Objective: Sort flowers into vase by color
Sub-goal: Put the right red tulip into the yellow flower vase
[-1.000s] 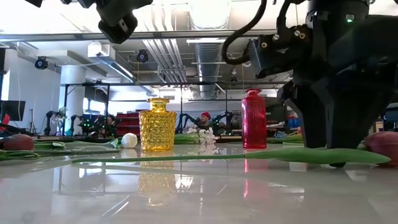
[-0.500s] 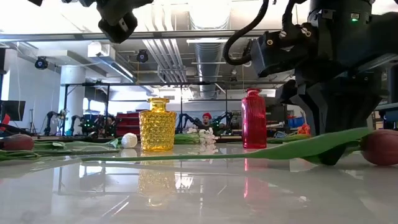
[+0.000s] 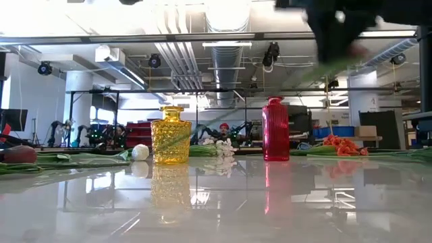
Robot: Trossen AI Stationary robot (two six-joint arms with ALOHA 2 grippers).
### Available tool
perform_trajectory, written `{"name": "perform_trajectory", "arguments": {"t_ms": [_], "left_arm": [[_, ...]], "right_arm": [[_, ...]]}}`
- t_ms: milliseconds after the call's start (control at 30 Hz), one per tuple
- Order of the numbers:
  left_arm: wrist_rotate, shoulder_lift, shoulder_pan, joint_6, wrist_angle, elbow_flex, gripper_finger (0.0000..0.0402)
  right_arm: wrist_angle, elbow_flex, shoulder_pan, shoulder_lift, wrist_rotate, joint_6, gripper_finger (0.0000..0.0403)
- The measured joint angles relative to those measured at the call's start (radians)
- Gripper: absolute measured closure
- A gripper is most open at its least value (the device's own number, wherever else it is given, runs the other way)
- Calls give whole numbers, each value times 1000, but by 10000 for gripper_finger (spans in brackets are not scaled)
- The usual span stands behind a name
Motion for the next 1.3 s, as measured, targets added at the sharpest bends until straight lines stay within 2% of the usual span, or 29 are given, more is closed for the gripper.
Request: {"name": "perform_trajectory", "arguments": {"t_ms": [67,200,267,333,567,700,767,967,1300], "left_arm": [[-1,-12,0,29,-55,41,254],[-29,-54,0,77,-111,90,254],[-57,-84,0,82,-134,101,254],[-78,-121,0,80,-148,102,254],[-80,-220,-1,52,-155,102,254],[-81,-244,-1,52,-155,102,254],[-80,-251,-1,52,-156,102,254],[-80,-250,-1,54,-157,101,254],[-79,-249,-1,54,-189,100,254]], "right_arm": [[-43,46,9,0,173,-166,392],[-35,115,-1,-5,607,-491,392],[-40,161,-27,-7,725,-667,392],[-40,217,-58,-10,764,-796,392],[-36,427,-185,-19,796,-993,392],[4,501,-251,-20,700,-1134,392],[51,514,-279,-20,638,-1202,392],[187,505,-326,-20,606,-1437,391],[411,482,-358,-19,460,-1649,391]]}}
